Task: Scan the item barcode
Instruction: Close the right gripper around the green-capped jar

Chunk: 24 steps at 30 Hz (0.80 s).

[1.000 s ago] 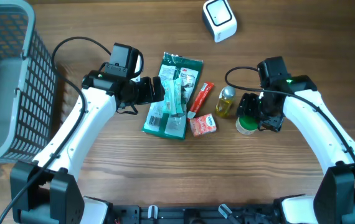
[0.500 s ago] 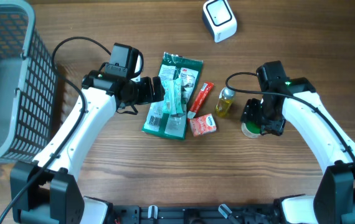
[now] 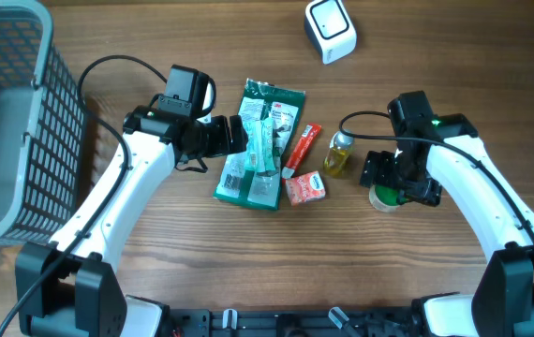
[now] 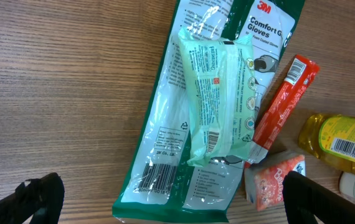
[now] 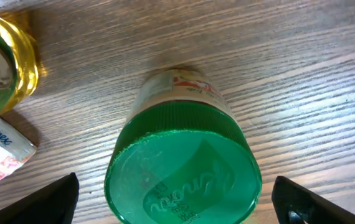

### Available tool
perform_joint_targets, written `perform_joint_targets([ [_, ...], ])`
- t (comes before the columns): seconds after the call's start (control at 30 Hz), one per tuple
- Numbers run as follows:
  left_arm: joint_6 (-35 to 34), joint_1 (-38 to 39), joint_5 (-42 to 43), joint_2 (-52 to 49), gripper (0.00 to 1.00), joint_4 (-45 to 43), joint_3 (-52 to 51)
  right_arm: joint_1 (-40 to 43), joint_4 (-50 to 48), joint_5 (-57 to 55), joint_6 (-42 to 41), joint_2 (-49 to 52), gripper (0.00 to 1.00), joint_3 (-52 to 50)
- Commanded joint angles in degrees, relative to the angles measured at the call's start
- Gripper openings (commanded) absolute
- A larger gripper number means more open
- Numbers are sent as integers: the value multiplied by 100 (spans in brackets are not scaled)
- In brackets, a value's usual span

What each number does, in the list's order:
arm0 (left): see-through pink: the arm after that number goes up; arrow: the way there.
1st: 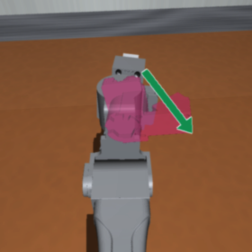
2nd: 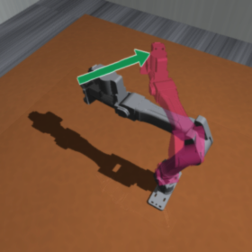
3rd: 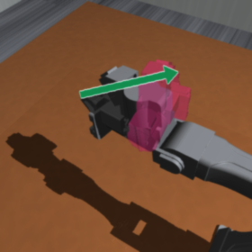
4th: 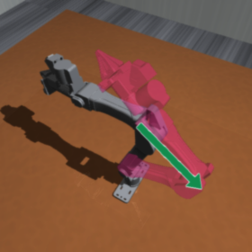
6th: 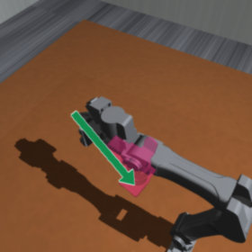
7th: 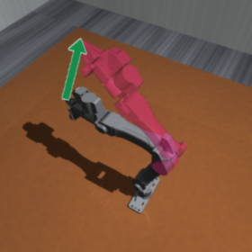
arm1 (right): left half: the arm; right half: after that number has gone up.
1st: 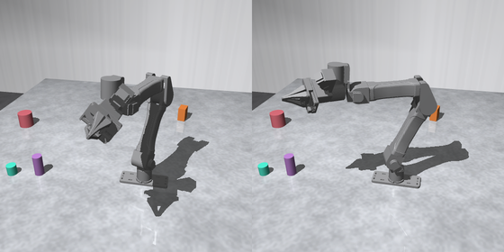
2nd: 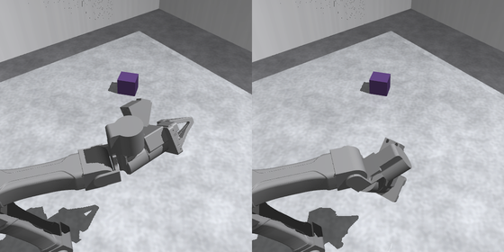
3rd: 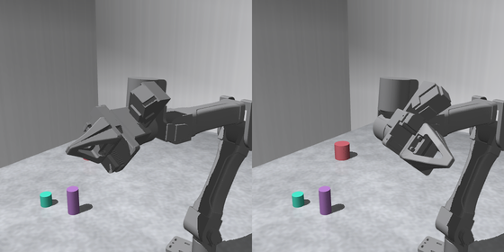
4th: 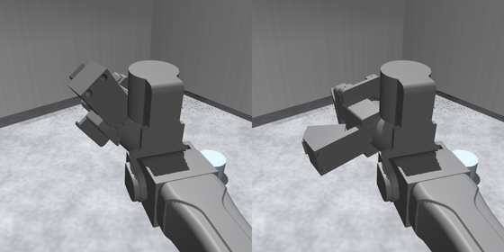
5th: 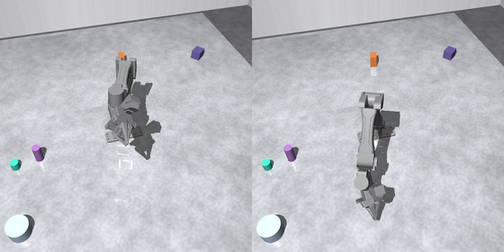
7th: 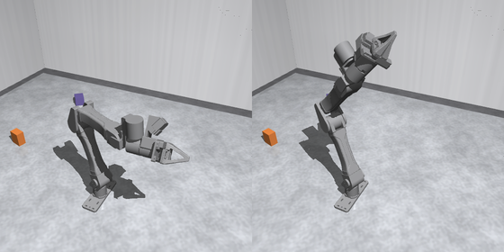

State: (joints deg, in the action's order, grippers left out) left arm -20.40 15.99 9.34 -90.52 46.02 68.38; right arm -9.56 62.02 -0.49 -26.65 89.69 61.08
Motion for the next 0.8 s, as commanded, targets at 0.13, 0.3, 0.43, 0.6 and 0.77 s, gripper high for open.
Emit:
perform_joint_targets([
  [0.13, 50, -13, 44, -24, 100, -15, 26, 26, -94, -98, 378, 48, 100, 87],
  [0.3, 48, -13, 44, -24, 100, -13, 26, 26, -533, -98, 481, 55, 96, -295],
  [0.43, 48, -13, 44, -24, 100, -15, 26, 26, -981, -146, 483, 55, 91, -756],
  [0.6, 48, -13, 44, -22, 100, -15, 26, 26, -1360, -361, 437, 52, 82, -1019],
  [0.77, 48, -13, 44, -24, 100, -15, 26, 26, -1248, -195, 98, 52, 77, -960],
])
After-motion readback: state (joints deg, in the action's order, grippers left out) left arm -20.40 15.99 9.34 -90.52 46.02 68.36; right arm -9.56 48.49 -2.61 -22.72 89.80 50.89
